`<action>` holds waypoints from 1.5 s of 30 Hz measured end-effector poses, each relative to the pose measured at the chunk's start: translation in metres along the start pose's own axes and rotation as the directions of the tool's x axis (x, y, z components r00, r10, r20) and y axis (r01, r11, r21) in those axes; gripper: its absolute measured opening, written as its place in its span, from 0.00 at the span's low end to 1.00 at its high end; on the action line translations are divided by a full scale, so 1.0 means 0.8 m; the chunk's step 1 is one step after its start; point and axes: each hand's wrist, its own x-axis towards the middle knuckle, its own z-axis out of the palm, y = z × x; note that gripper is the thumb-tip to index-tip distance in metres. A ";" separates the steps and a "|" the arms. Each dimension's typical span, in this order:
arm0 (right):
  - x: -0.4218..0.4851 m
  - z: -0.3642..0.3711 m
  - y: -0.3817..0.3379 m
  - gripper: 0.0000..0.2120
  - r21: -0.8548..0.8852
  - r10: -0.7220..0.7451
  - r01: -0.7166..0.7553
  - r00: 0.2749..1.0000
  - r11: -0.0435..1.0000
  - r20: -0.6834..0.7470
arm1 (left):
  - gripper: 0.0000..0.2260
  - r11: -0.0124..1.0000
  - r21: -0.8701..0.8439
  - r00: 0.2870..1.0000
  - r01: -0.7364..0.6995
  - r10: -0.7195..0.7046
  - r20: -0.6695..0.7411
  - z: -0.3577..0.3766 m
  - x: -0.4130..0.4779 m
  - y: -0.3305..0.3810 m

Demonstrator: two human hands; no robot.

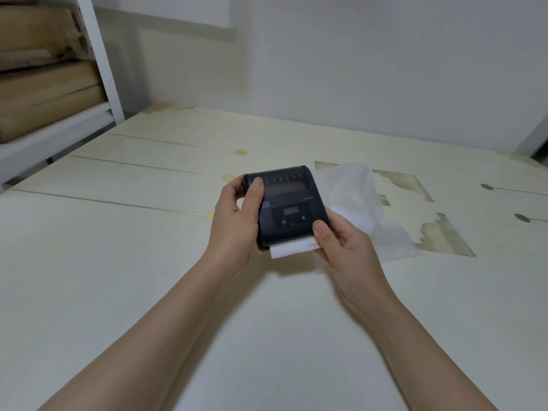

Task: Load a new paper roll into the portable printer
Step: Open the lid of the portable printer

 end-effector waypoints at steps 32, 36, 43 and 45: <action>-0.009 0.017 0.002 0.28 -0.682 -0.231 0.017 0.946 0.732 -0.225 | 0.22 0.878 0.478 0.999 -0.021 0.039 -0.027 -0.025 -0.030 0.031; -0.005 0.018 0.000 0.23 -0.648 -0.297 0.054 0.916 0.759 -0.271 | 0.25 0.950 0.311 0.999 -0.018 0.030 -0.034 -0.025 -0.028 0.035; 0.026 0.017 -0.009 0.06 -0.532 -0.332 0.085 0.860 0.843 -0.388 | 0.19 0.989 0.146 0.997 0.003 0.008 -0.080 -0.024 -0.010 0.032; 0.037 0.017 -0.008 0.06 -0.541 -0.360 0.108 0.850 0.834 -0.386 | 0.23 0.987 0.158 0.999 -0.029 0.032 -0.018 -0.022 -0.005 0.028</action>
